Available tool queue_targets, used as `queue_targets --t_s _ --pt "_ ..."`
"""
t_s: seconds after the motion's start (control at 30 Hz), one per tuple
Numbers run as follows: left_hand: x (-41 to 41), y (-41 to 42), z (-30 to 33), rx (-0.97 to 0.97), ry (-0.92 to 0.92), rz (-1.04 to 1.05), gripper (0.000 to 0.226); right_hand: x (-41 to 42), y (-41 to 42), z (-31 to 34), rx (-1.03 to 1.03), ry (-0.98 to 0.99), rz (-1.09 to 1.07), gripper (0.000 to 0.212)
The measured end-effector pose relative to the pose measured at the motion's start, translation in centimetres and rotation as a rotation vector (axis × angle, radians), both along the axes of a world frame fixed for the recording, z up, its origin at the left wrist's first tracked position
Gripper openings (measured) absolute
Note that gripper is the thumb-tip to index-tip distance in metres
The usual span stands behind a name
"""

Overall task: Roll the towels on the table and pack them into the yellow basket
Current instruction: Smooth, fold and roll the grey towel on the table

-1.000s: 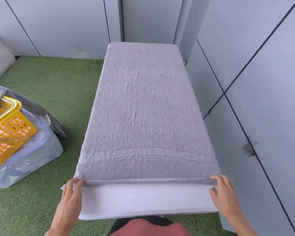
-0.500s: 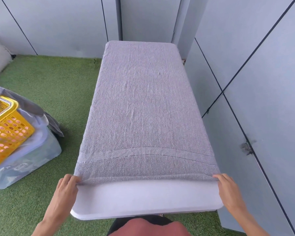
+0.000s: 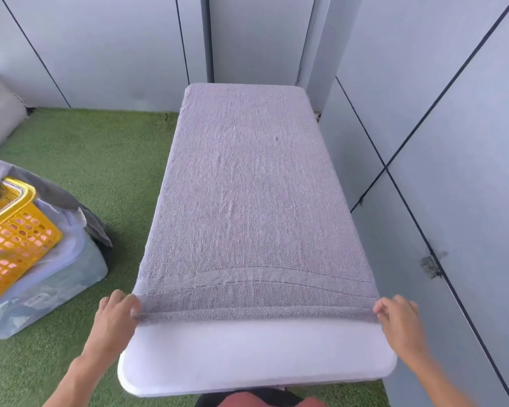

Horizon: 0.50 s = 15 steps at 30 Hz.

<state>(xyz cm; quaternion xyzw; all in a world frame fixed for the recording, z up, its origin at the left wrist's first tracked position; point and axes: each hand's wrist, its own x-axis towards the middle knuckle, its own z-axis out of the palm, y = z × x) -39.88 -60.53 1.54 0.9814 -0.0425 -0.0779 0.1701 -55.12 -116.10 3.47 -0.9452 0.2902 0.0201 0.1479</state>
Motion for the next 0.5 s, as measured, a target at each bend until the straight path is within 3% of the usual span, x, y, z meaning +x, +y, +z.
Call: queue_targets --t_s 0.1,0.2,0.3,0.5 --pt "-3.5 -0.8 -1.3 0.056 -0.140 -0.068 0.039 -1.9 1.8 -1.0 -0.109 -0.045 0.047 0.026" --pt "-5.7 -1.3 -2.5 0.073 -0.194 -0.090 0.054 -3.2 2.6 -1.9 -0.097 -0.071 0.101 0.033" --pt "-5.6 -1.4 -2.6 0.067 -0.194 -0.088 0.053 -2.2 2.0 -1.7 -0.061 -0.049 0.107 0.037" --pt "-3.2 -1.1 -2.1 0.029 -0.201 -0.112 0.047 -0.2 1.4 -1.0 -0.085 -0.031 0.125 0.023"
